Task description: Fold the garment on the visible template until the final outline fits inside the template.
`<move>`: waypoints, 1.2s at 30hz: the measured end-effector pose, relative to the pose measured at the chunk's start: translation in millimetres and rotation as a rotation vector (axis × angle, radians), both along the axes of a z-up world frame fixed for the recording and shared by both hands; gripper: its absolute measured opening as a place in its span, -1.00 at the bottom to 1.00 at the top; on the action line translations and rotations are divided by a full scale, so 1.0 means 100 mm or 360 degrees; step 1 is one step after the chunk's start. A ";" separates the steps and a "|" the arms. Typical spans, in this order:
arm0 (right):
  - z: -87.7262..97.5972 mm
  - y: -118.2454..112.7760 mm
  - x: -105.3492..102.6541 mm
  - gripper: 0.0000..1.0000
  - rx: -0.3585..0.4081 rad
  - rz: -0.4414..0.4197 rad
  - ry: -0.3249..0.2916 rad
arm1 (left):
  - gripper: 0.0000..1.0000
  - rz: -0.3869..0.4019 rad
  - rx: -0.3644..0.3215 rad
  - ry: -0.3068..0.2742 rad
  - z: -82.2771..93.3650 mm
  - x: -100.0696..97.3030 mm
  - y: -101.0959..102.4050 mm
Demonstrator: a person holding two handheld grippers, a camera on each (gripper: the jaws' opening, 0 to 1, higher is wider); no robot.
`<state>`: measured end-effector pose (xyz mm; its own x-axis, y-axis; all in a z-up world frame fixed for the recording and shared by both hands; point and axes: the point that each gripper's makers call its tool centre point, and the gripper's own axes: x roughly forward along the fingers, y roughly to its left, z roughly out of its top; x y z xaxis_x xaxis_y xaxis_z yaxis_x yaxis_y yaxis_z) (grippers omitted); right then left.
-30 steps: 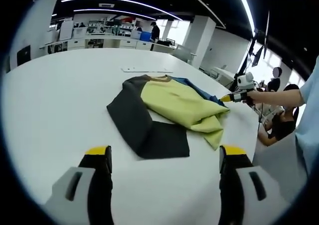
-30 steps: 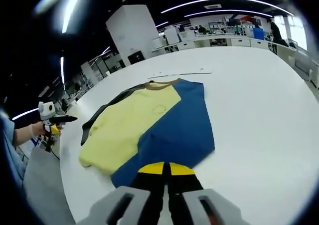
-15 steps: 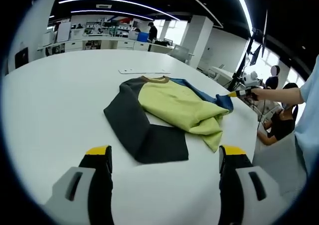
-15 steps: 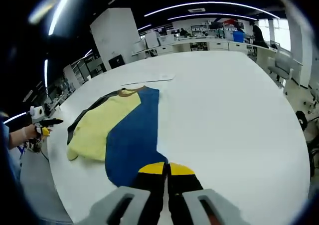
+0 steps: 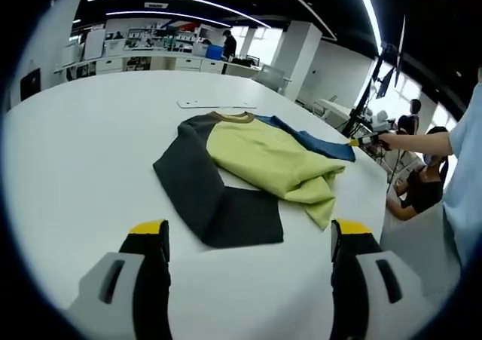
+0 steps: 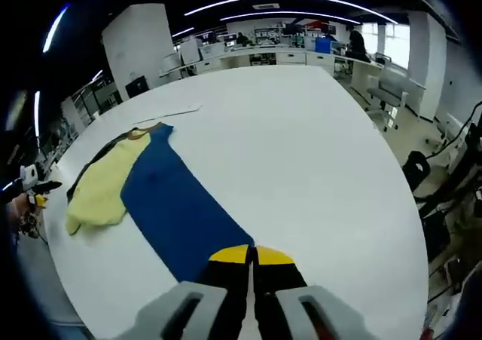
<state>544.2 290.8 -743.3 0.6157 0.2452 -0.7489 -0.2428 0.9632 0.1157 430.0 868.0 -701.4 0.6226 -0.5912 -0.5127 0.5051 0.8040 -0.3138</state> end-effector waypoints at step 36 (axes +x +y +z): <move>-0.34 -0.95 0.78 -1.00 -0.0362 -0.0105 0.0164 | 0.70 0.0072 -0.0053 0.0126 -0.22 -0.13 0.01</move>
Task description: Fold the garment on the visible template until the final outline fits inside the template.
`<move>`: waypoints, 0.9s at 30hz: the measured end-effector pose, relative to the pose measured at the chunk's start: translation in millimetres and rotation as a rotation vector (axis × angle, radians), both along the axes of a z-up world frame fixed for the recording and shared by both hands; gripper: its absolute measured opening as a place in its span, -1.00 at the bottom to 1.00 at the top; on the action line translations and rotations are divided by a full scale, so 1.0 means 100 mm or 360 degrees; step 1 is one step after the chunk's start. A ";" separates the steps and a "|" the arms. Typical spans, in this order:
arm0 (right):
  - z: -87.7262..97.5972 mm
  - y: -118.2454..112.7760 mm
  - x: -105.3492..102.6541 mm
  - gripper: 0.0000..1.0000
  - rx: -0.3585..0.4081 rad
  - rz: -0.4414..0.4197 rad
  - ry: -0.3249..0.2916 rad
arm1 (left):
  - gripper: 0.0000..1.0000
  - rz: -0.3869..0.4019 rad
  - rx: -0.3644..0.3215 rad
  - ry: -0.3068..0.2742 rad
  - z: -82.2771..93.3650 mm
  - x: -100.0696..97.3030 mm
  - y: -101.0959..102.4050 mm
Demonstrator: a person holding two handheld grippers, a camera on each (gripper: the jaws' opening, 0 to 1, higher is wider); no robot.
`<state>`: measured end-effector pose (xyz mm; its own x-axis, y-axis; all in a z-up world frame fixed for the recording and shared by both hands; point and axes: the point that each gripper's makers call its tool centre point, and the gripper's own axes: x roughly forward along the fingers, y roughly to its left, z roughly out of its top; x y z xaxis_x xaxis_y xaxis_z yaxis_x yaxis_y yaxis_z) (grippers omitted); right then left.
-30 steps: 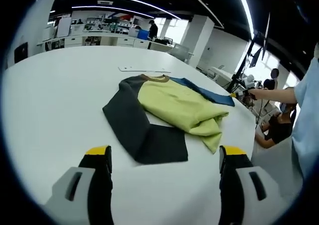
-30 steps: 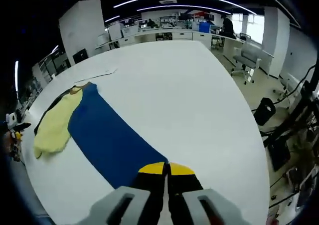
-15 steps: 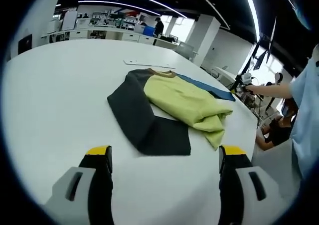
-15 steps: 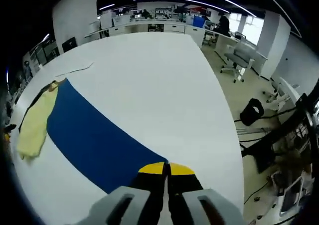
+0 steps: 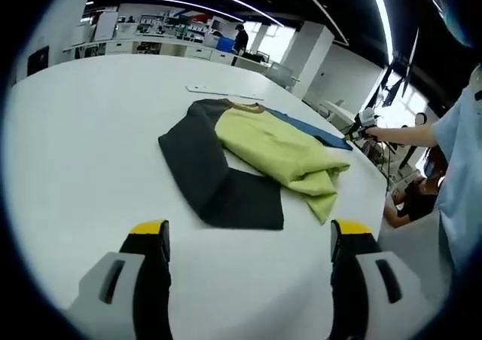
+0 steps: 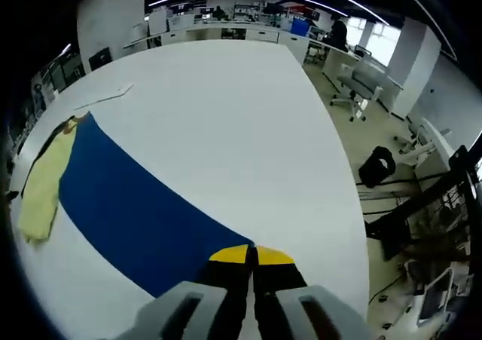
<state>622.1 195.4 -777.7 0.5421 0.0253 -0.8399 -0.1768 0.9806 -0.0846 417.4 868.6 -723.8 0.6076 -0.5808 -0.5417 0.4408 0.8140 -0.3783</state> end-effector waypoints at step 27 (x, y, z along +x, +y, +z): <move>0.28 0.68 -0.13 1.00 0.0437 0.0276 -0.0268 | 0.71 0.0016 -0.0063 -0.0012 0.01 -0.05 -0.05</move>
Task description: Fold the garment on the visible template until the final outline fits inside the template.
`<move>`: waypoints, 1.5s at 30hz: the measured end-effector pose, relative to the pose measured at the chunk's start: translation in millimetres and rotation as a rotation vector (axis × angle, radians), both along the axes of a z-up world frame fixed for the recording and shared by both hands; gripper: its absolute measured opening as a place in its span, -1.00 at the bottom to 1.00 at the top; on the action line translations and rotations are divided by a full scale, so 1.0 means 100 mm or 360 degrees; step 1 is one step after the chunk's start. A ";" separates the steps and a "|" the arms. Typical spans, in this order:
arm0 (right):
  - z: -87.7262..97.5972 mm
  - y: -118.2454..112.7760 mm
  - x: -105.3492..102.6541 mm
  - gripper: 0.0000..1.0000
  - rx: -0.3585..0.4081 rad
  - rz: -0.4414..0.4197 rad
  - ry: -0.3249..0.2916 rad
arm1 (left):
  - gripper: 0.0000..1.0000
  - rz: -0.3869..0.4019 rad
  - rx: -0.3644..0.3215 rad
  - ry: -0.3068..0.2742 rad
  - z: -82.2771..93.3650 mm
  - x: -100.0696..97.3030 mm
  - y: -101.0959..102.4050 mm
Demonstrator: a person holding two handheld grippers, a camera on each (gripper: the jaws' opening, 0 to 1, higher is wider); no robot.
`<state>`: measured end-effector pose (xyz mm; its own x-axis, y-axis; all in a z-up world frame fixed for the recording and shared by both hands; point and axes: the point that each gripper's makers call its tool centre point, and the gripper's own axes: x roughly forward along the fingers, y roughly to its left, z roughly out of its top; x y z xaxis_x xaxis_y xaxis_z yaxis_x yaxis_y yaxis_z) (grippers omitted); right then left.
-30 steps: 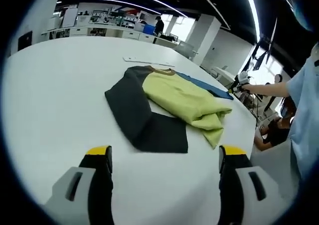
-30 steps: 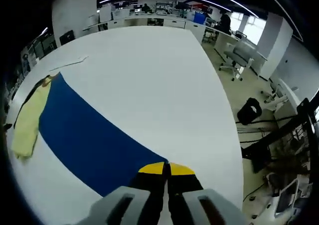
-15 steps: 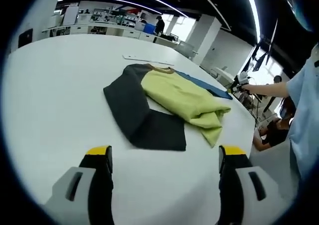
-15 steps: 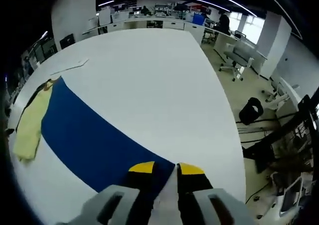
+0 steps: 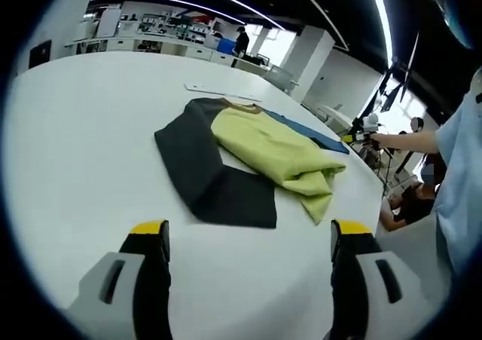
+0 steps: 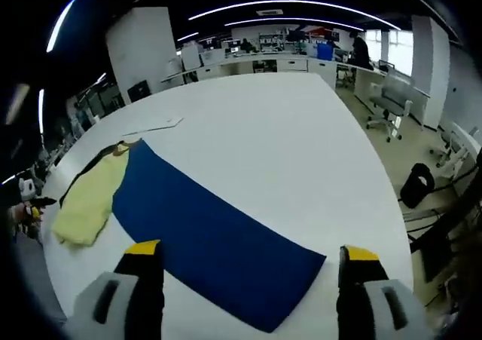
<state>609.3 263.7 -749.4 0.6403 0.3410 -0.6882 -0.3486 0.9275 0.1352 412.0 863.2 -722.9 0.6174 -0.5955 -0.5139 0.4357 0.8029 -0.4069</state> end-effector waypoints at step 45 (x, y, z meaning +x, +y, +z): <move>0.35 0.38 -0.77 0.95 0.0044 0.0047 -0.0022 | -0.33 0.0398 0.0020 0.0030 -0.29 0.44 0.19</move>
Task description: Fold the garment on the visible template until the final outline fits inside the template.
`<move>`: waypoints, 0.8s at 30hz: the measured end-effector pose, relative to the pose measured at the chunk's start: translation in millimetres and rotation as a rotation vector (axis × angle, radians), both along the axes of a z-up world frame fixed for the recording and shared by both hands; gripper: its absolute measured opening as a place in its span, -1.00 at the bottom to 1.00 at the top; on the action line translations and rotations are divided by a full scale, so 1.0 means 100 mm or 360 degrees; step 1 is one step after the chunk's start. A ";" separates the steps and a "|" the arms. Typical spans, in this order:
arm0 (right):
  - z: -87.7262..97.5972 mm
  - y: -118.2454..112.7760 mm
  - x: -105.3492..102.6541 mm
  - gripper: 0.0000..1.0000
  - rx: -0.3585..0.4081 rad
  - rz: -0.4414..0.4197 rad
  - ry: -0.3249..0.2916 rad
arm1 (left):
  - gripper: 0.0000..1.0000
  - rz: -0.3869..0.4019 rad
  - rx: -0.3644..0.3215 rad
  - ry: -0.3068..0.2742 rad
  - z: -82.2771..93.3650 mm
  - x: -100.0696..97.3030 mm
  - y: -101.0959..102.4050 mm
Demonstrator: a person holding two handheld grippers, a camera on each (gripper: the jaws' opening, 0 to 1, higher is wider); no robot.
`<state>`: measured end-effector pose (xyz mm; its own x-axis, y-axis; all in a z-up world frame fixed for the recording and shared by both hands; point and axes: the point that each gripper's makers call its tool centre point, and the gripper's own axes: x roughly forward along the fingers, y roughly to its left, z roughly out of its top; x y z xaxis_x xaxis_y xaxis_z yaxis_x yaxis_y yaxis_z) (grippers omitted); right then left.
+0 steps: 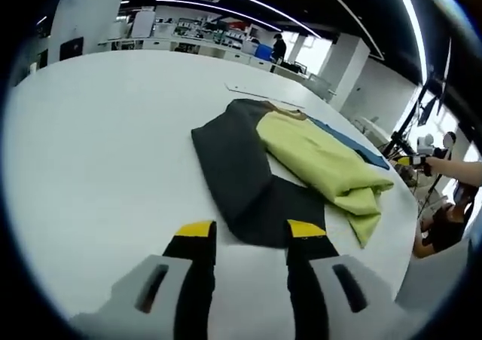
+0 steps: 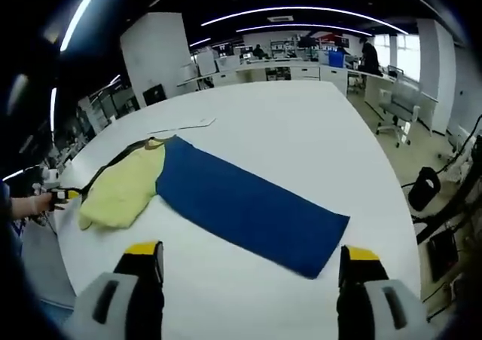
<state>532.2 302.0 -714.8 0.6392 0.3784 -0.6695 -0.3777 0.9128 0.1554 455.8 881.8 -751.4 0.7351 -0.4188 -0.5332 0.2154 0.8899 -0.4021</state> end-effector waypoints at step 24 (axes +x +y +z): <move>-0.07 0.12 0.03 0.93 0.0058 0.0030 -0.0006 | -0.99 0.0300 -0.0087 -0.0030 0.15 0.19 0.18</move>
